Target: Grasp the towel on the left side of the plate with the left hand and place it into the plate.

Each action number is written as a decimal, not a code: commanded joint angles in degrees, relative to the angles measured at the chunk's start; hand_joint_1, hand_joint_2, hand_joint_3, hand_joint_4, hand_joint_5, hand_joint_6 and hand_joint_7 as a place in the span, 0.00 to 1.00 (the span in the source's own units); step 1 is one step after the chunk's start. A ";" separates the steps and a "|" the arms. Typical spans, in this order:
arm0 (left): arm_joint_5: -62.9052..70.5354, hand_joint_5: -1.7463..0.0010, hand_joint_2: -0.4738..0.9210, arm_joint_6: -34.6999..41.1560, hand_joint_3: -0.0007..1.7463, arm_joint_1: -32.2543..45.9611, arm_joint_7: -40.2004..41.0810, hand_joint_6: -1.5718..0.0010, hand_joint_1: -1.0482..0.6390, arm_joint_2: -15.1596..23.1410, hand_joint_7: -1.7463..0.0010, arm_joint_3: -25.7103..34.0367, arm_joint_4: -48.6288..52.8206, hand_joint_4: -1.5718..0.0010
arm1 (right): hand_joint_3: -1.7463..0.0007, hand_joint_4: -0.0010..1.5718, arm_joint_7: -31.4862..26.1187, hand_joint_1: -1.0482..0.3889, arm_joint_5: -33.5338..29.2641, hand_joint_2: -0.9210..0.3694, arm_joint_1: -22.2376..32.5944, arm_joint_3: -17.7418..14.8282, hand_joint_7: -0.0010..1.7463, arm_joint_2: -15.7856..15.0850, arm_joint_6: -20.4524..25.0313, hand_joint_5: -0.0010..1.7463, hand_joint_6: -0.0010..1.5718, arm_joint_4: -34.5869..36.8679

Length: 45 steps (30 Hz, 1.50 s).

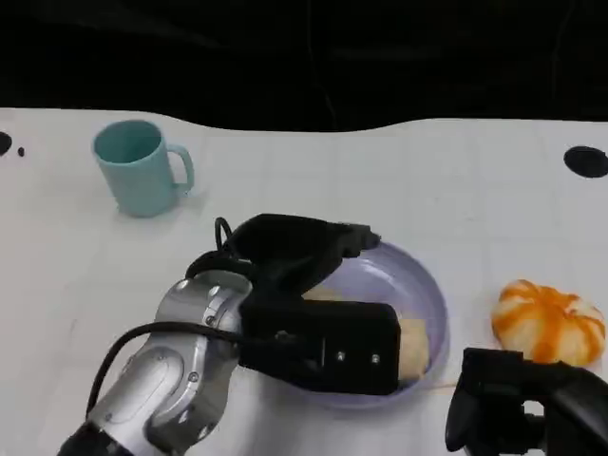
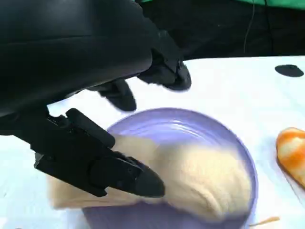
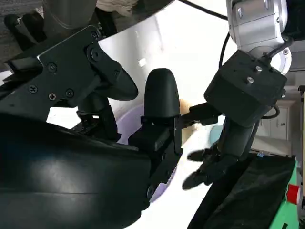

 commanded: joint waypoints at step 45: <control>-78.22 0.24 0.73 17.02 0.58 52.02 10.37 0.44 0.45 -8.21 0.40 42.16 -50.87 0.44 | 0.29 0.47 0.28 0.69 1.41 0.32 -1.72 -1.65 0.88 -0.23 1.29 1.00 0.41 0.55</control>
